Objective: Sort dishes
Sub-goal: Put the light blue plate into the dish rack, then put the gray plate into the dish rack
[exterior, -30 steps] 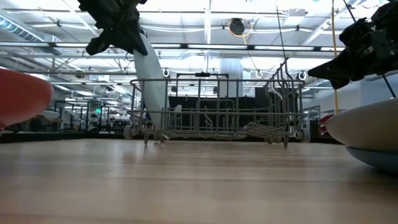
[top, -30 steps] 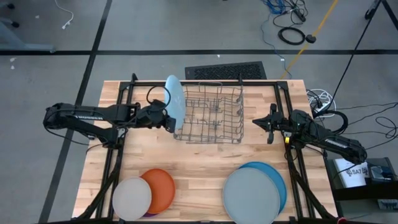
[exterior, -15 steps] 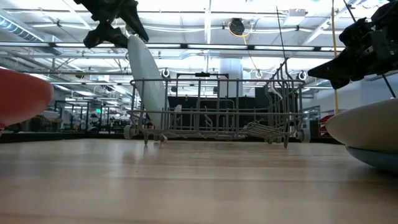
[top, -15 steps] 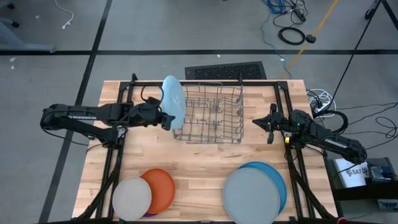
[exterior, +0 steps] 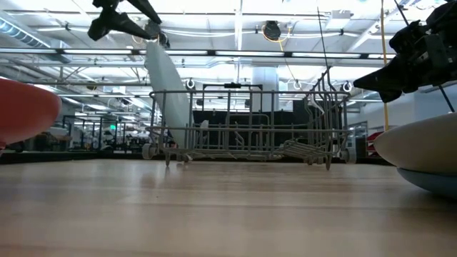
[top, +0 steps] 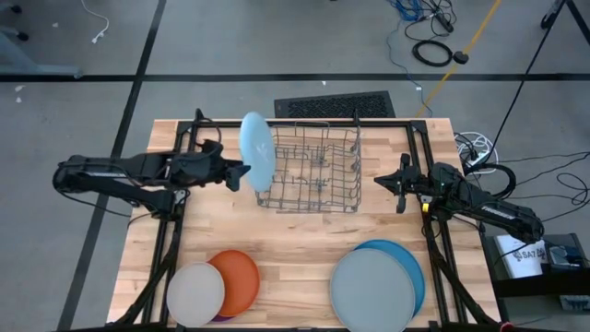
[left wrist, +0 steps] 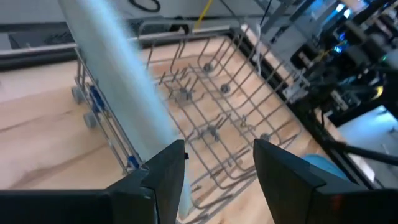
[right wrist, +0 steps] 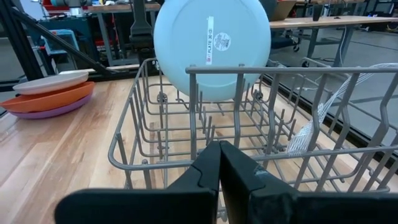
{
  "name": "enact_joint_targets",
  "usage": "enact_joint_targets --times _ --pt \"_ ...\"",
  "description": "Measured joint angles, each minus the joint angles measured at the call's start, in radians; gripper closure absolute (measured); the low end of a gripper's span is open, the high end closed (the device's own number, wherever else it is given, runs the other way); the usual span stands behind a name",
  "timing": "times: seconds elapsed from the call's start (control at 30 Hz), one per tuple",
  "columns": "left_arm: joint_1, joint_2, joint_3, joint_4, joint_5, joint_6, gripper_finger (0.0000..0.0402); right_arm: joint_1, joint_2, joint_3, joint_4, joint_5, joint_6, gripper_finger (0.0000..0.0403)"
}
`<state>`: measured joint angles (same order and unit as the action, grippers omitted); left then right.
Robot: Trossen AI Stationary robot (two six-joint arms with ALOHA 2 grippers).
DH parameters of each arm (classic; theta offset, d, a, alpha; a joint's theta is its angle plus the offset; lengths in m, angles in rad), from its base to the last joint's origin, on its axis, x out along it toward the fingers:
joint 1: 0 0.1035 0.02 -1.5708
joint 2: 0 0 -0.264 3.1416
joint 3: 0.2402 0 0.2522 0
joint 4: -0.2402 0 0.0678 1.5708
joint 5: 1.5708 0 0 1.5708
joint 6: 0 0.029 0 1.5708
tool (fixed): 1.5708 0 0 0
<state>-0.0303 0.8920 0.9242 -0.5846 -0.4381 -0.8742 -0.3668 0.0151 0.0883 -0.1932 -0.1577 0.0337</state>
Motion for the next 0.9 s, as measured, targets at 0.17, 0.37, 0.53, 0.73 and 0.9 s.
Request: enact_joint_targets --times 0.17,0.37,0.53,0.73,0.9 --pt "0.000 -0.036 0.000 -0.006 -0.008 0.010 0.0210 0.000 0.000 0.000 0.000 0.000 0.007 0.0399" --pt "-0.012 -0.079 0.000 0.029 -0.011 0.093 0.0210 0.000 0.000 0.000 0.000 0.000 0.007 0.0399" --pt "-0.053 -0.088 0.000 0.165 -0.013 0.241 0.0210 0.000 0.000 0.000 0.000 0.000 0.007 0.0399" --pt "-0.114 -0.088 0.000 0.346 -0.007 0.461 0.0227 0.000 0.000 0.000 0.000 0.000 0.007 0.0399" --pt "-0.196 -0.066 0.001 0.446 0.062 0.645 0.0277 0.000 0.000 0.000 0.000 0.000 0.011 0.0399"
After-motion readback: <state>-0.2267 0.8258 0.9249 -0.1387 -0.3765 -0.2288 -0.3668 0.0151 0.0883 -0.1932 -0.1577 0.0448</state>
